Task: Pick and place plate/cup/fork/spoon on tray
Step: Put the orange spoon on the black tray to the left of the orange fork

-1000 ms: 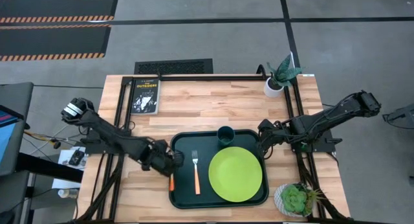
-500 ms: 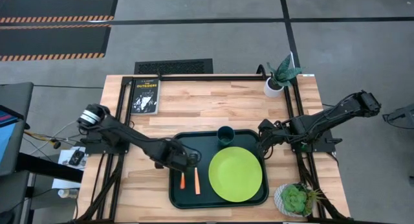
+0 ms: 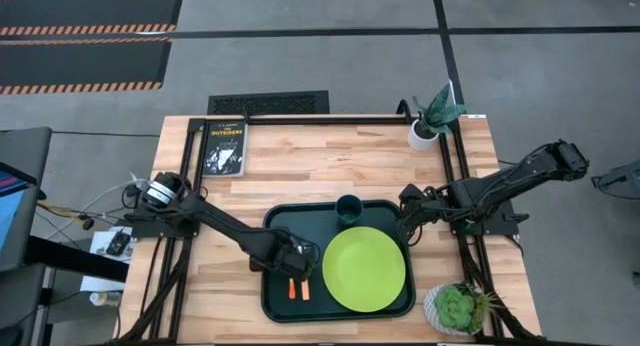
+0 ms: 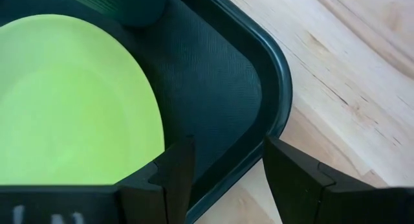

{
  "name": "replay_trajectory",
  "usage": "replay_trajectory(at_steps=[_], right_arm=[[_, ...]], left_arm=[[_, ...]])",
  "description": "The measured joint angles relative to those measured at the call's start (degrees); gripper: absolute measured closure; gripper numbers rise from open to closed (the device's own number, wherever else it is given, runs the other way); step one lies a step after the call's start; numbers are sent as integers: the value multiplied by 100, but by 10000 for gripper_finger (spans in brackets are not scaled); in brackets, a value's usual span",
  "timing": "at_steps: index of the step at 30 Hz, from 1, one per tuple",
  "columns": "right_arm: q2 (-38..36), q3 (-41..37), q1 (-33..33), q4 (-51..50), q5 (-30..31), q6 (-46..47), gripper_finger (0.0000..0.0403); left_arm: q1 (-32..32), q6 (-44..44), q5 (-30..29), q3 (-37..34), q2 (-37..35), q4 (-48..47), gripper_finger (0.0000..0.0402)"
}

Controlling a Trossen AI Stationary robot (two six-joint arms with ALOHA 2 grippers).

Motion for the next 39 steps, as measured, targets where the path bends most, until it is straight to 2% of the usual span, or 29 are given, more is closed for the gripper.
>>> replay_trajectory(at_steps=[7,14,26,39], right_arm=[[0,0,0,-2,51,0,198],[0,0,-2,-52,55,0,198],[0,0,-157,-50,57,-7,198],[0,0,-194,-48,57,-7,198]], left_arm=[[186,422,194,-4,0,-82,401],[164,390,382,-6,0,-76,401],[148,249,188,-10,-2,-193,401],[174,284,244,-26,98,-196,401]])
